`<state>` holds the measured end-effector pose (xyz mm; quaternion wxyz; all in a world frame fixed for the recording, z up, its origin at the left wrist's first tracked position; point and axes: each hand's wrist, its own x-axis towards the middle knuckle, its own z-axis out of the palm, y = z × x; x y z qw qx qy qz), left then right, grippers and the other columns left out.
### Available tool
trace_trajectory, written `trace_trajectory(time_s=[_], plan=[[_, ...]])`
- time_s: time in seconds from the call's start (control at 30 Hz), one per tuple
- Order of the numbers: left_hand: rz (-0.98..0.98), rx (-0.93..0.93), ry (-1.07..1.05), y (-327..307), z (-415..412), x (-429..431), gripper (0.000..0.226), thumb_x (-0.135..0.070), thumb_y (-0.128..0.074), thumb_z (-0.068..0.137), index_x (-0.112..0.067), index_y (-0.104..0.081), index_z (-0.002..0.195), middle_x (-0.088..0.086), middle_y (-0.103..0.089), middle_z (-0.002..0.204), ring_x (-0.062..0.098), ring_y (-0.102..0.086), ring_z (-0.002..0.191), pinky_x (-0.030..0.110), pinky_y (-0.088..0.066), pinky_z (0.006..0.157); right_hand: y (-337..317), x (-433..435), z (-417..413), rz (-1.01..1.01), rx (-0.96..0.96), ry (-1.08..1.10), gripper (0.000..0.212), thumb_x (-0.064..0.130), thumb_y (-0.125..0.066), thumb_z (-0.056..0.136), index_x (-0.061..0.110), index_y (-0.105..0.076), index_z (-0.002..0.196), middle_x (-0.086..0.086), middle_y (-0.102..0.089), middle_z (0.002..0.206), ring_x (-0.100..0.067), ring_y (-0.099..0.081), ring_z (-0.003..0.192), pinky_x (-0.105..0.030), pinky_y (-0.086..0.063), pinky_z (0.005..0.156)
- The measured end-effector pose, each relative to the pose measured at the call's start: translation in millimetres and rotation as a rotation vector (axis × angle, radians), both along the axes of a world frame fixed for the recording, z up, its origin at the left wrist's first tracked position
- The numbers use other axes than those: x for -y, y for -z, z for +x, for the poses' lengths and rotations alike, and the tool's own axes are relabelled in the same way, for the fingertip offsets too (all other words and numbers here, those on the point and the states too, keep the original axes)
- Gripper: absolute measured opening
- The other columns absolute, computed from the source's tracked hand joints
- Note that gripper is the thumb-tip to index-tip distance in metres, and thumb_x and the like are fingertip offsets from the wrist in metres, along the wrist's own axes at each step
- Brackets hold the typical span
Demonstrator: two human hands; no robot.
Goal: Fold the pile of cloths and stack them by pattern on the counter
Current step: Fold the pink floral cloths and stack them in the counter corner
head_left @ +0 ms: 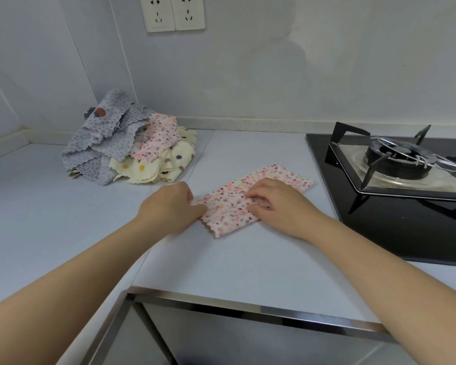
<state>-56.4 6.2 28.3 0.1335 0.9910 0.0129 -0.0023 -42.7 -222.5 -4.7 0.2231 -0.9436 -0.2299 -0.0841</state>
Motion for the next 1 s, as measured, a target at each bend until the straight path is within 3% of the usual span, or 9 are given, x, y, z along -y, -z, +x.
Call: trace_trajectory(time_s=[0.13,0.23,0.3,0.43,0.53,0.67,0.83,0.9,1.0], plan=[[-0.236,-0.223,0.015,-23.3,11.6,12.1,0.026,-0.02,-0.067,0.082,-0.015,-0.049,0.065,0.0,-0.054,0.064,0.015,-0.051,0.061,0.026,-0.048,0.058,-3.4,1.0,-2.5,-0.034,-0.086,-0.015,0.044,0.034,-0.052,0.097,0.02,-0.049,0.139,0.005,-0.043,0.147,-0.011,-0.037,0.136,-0.028,-0.025,0.113],[-0.787,-0.416,-0.103,-29.7,16.6,13.1,0.007,-0.003,-0.063,0.086,-0.005,-0.058,0.082,0.009,-0.069,0.074,0.02,-0.066,0.063,0.03,-0.06,0.066,-3.9,0.1,-5.7,-0.135,-0.19,-0.045,0.064,0.049,-0.044,0.098,0.023,-0.024,0.152,0.006,-0.015,0.161,-0.009,-0.009,0.148,-0.03,-0.006,0.121],[-0.864,-0.487,-0.122,-27.6,17.4,14.0,0.007,-0.005,-0.066,0.087,-0.005,-0.059,0.09,0.012,-0.067,0.078,0.017,-0.063,0.057,0.026,-0.058,0.055,-3.9,-0.5,-7.2,-0.209,-0.208,-0.045,0.076,0.059,-0.04,0.095,0.023,-0.012,0.155,0.006,-0.003,0.162,-0.008,0.001,0.148,-0.029,0.001,0.121],[-0.779,-0.302,-0.207,-20.7,25.0,5.1,0.018,0.0,-0.065,0.086,-0.01,-0.051,0.091,0.01,-0.055,0.07,0.015,-0.048,0.046,0.022,-0.045,0.042,-6.9,-0.5,-9.9,-0.317,-0.226,-0.056,0.084,0.066,-0.034,0.092,0.021,0.0,0.155,0.005,0.01,0.162,-0.008,0.011,0.147,-0.031,0.006,0.12],[-0.398,-0.095,-0.184,-14.7,20.7,-5.1,0.026,-0.012,-0.065,0.083,-0.018,-0.049,0.102,0.004,-0.056,0.089,0.02,-0.056,0.073,0.031,-0.051,0.066,-7.4,0.5,-13.4,-0.406,-0.241,-0.068,0.086,0.069,-0.027,0.092,0.021,0.006,0.155,0.006,0.017,0.16,-0.008,0.017,0.146,-0.034,0.007,0.12],[-0.143,0.368,0.403,-3.3,-8.8,10.4,0.029,-0.021,-0.062,0.088,-0.021,-0.057,0.117,-0.008,-0.057,0.114,0.016,-0.058,0.103,0.034,-0.048,0.086,-7.6,2.5,-10.7,-0.373,-0.265,-0.073,0.068,0.054,-0.021,0.1,0.023,0.003,0.155,0.007,0.015,0.16,-0.007,0.016,0.146,-0.033,0.008,0.12],[0.213,0.054,0.799,21.3,-23.2,11.4,0.059,-0.052,-0.022,0.1,-0.027,-0.017,0.153,-0.014,-0.009,0.16,0.002,-0.01,0.146,0.03,-0.011,0.12,-6.3,5.9,-6.0,-0.332,-0.246,-0.057,0.053,0.027,-0.017,0.104,0.022,0.001,0.154,0.008,0.011,0.161,-0.007,0.012,0.147,-0.031,0.007,0.12],[0.256,0.165,0.782,21.0,-20.6,5.2,0.06,-0.055,-0.02,0.097,-0.026,-0.035,0.147,-0.008,-0.032,0.154,0.01,-0.035,0.138,0.035,-0.032,0.112,-4.3,7.4,-4.3,-0.307,-0.23,-0.058,0.055,0.029,-0.022,0.104,0.023,-0.002,0.154,0.007,0.008,0.162,-0.008,0.01,0.148,-0.031,0.007,0.12],[0.305,0.365,0.718,15.0,-17.0,7.7,0.039,-0.041,-0.031,0.094,-0.018,-0.059,0.109,-0.001,-0.066,0.106,0.026,-0.062,0.091,0.035,-0.048,0.07,-4.4,8.3,-3.7,-0.18,-0.223,-0.078,0.064,0.037,-0.042,0.097,0.029,-0.013,0.154,0.009,-0.004,0.162,-0.008,0.002,0.148,-0.034,0.004,0.12]])
